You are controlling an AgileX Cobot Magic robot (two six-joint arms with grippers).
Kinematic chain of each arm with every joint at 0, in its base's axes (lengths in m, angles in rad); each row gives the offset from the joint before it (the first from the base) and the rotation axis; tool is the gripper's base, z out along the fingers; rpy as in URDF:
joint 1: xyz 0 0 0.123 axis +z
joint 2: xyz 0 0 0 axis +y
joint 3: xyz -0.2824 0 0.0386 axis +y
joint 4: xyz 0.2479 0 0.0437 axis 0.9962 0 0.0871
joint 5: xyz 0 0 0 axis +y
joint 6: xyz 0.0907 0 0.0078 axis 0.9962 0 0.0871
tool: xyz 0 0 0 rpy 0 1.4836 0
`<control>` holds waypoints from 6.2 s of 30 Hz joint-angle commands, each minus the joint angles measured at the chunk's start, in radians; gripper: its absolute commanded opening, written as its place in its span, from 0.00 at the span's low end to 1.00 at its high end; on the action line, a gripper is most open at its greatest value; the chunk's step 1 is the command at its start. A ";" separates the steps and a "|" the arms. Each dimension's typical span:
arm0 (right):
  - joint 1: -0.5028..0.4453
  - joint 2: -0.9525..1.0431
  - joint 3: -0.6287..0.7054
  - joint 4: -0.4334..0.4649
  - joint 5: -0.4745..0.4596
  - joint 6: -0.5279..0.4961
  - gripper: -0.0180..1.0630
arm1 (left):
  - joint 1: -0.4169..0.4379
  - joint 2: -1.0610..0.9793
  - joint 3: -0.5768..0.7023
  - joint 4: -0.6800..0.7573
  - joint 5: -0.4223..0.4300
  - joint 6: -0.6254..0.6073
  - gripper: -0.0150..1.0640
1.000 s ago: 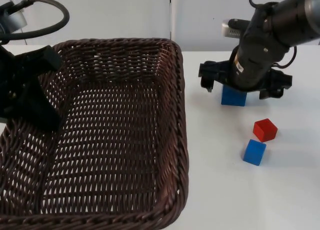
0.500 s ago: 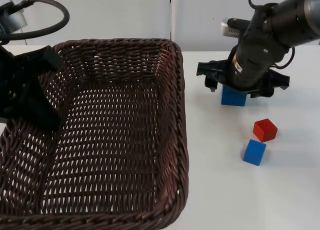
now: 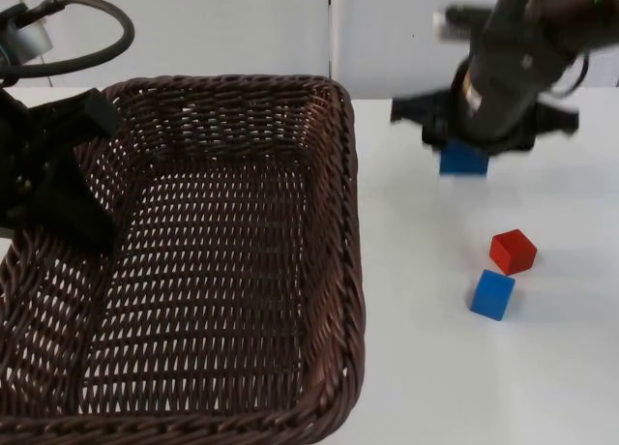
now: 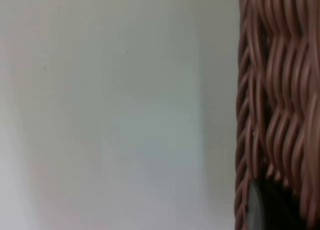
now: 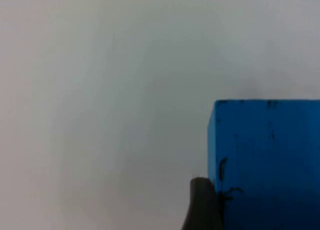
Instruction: Pick up the basket with the left hand and place the largest block into the basket with the right hand.
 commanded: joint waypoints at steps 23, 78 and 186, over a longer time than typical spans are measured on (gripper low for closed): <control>0.006 -0.353 -0.004 0.615 0.348 -1.096 0.02 | 0.002 -0.015 0.000 -0.019 0.010 0.002 0.01; 0.322 -0.463 -0.004 0.959 0.235 -1.596 0.02 | 0.002 -0.015 0.000 -0.015 0.006 0.002 0.01; 0.321 -0.878 0.410 0.912 0.232 -1.393 0.99 | -0.006 0.503 -0.274 -0.222 -0.126 0.284 0.01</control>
